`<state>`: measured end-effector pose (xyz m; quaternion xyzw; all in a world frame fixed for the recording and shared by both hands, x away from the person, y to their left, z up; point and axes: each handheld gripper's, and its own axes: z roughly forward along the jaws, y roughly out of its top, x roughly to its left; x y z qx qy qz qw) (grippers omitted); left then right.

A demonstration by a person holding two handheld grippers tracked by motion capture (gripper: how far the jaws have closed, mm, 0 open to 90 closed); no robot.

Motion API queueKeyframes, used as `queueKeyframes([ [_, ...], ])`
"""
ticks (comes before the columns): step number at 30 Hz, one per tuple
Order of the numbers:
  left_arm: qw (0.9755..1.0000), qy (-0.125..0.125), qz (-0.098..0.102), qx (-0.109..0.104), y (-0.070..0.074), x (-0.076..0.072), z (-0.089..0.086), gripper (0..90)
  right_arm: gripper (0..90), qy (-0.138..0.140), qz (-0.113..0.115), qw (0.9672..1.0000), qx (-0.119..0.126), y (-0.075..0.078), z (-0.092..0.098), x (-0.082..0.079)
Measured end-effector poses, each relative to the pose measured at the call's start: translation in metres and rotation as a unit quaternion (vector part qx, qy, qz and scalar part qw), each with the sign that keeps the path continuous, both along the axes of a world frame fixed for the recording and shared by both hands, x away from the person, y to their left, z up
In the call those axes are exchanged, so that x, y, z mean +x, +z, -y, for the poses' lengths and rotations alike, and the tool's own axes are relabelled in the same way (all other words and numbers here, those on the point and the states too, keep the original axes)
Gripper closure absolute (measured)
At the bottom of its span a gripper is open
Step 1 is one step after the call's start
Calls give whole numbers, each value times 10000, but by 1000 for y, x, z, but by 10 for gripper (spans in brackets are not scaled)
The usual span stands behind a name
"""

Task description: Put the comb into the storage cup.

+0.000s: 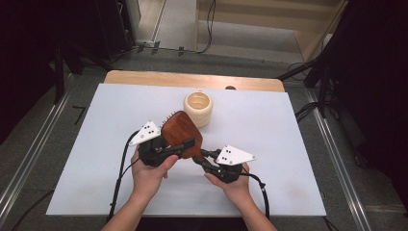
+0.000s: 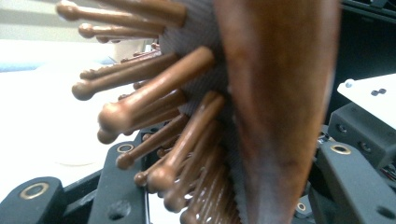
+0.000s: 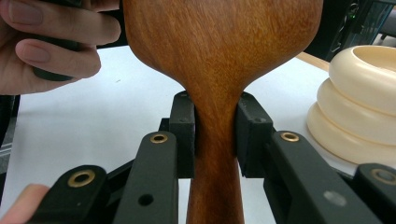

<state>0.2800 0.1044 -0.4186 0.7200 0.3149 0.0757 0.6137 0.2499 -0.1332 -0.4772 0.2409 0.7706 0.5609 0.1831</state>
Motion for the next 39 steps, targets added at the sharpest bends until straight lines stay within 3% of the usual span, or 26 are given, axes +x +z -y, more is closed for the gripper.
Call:
queueKeyframes([
  [9,9999,-83,53,32,1,-1,0,528,696,-19,30,10000,-19,-1,-1,0],
  [14,9997,-204,-73,-107,1,0,-2,557,694,-28,42,10000,-5,-1,-2,0],
  [18,9997,-220,-58,-97,1,1,-2,575,671,-22,5,10000,43,-1,-2,1],
  [19,9997,-229,-17,-55,2,2,-3,579,589,17,-90,9999,79,0,-1,2],
  [20,9997,-229,-17,-55,2,2,-3,582,589,17,-90,9999,79,0,-1,2],
  [21,9997,-227,-8,-71,2,2,-3,586,474,56,-147,9998,107,0,-1,2],
  [22,9997,-220,-27,-98,3,3,-4,586,474,56,-147,9998,107,0,-1,2],
  [24,9997,-235,-4,-96,4,5,-5,593,343,0,-199,9997,163,1,0,2],
  [25,9997,-228,57,-53,6,5,-5,597,247,-24,-257,9992,303,2,2,3],
  [27,9996,-255,62,-117,8,6,-6,597,158,-51,-329,9985,433,4,4,3],
  [28,9996,-255,62,-117,8,6,-6,597,158,-51,-329,9985,433,4,4,3],
  [31,9996,-225,76,-131,10,7,-9,598,15,125,-409,9978,497,4,8,4],
  [32,9997,-205,78,-140,10,8,-11,598,0,199,-519,9967,585,3,12,4],
  [39,9998,-117,55,-178,11,12,-19,598,0,63,-454,9964,716,3,28,3],
])
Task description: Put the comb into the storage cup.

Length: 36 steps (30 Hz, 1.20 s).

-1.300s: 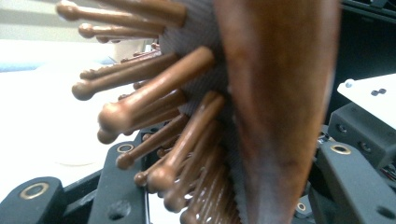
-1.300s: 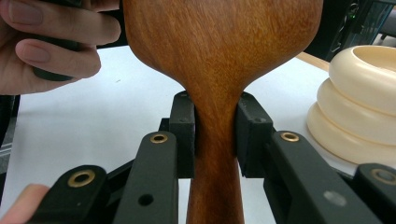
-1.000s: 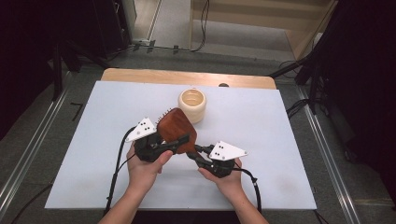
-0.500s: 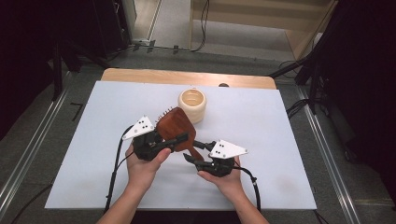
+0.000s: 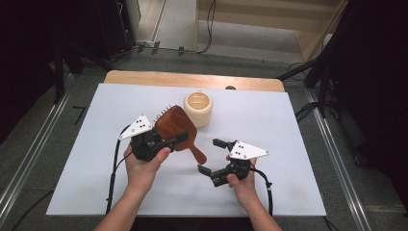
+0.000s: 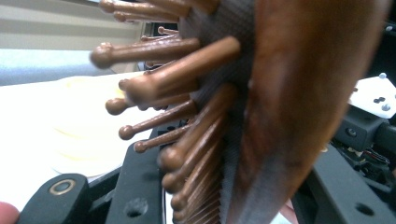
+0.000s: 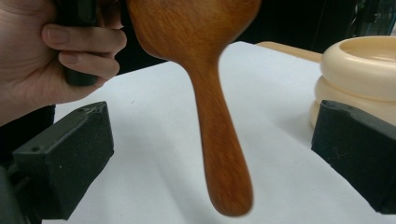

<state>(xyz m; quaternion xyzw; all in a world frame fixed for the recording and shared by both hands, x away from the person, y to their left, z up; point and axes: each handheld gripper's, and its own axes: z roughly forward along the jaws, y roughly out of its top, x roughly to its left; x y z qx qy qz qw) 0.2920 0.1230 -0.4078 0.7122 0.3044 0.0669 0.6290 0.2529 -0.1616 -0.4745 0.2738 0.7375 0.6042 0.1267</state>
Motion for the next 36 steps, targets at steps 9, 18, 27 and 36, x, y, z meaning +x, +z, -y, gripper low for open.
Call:
queueKeyframes([
  [9,10000,29,63,12,3,3,-4,598,0,-350,168,9990,-234,-7,28,-5],
  [18,9999,98,42,-33,4,7,-4,598,0,-617,201,9974,-304,-10,55,-9],
  [27,9999,156,54,-6,6,12,-6,597,0,-856,205,9959,-229,-13,76,-13],
  [36,9998,170,89,30,10,16,-6,597,0,-1043,190,9941,-246,-17,96,-19],
])
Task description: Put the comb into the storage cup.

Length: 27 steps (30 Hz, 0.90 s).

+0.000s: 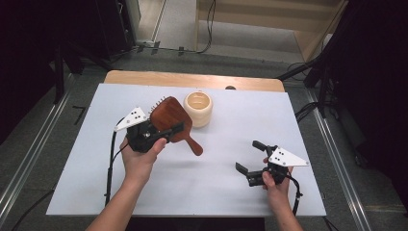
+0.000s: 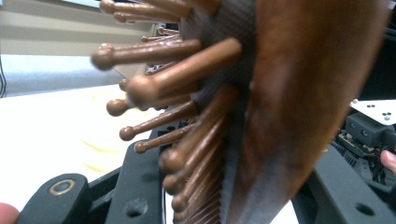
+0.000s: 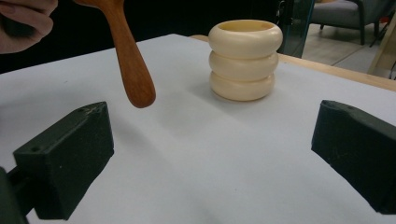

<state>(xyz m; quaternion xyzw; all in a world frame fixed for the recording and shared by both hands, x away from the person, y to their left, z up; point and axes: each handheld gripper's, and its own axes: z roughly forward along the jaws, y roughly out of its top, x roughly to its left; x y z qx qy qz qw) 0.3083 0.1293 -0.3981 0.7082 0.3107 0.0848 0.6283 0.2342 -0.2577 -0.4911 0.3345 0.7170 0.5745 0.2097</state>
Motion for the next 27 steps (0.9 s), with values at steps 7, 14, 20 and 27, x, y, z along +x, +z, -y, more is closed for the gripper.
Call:
queueKeyframes([
  [7,10000,37,10,-64,4,6,0,596,0,-182,5,9998,-7,-3,16,-4],
  [14,10000,82,-10,-51,4,9,1,597,0,-310,-8,9995,-15,-5,29,-9],
  [20,10000,85,24,8,7,14,1,597,0,-358,-3,9994,-39,-8,40,-12],
  [27,9999,85,59,28,12,18,6,597,0,-470,-47,9989,-43,-12,54,-18],
])
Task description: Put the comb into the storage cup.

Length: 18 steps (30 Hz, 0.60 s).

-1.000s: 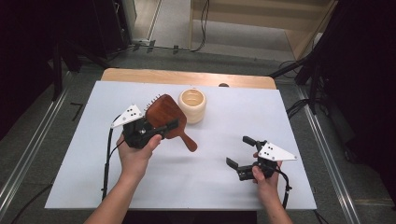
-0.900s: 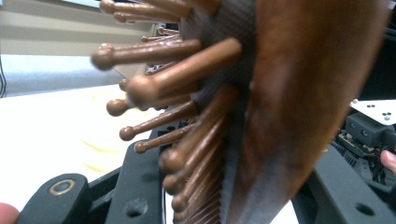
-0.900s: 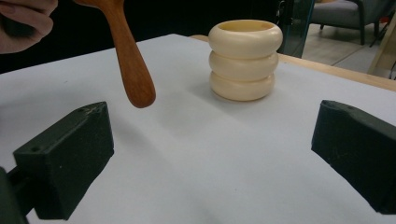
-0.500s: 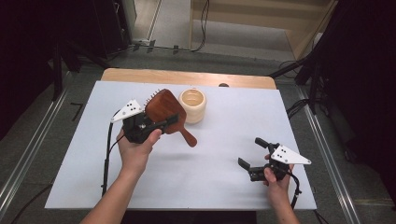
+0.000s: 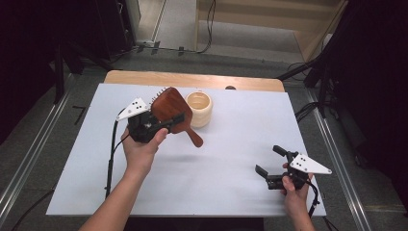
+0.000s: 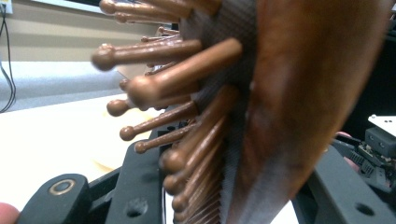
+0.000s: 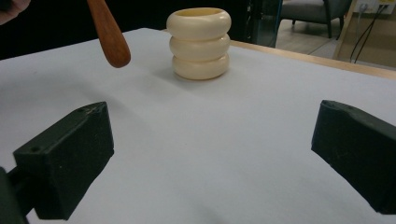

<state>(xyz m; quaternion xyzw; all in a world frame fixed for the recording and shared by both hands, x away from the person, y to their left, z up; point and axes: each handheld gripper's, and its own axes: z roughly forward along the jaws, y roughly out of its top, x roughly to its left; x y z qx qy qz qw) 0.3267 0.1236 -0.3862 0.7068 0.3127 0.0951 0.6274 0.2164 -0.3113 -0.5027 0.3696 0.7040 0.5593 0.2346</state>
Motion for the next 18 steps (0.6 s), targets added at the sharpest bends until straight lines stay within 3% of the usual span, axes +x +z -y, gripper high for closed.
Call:
queueKeyframes([
  [9,10000,5,41,68,3,7,4,597,0,-196,-49,9998,-15,-3,17,-6],
  [13,10000,36,49,30,6,11,4,597,0,-347,-58,9993,106,-2,29,-8],
  [18,9999,65,61,54,7,15,4,597,0,-418,-92,9990,95,-3,32,-9],
])
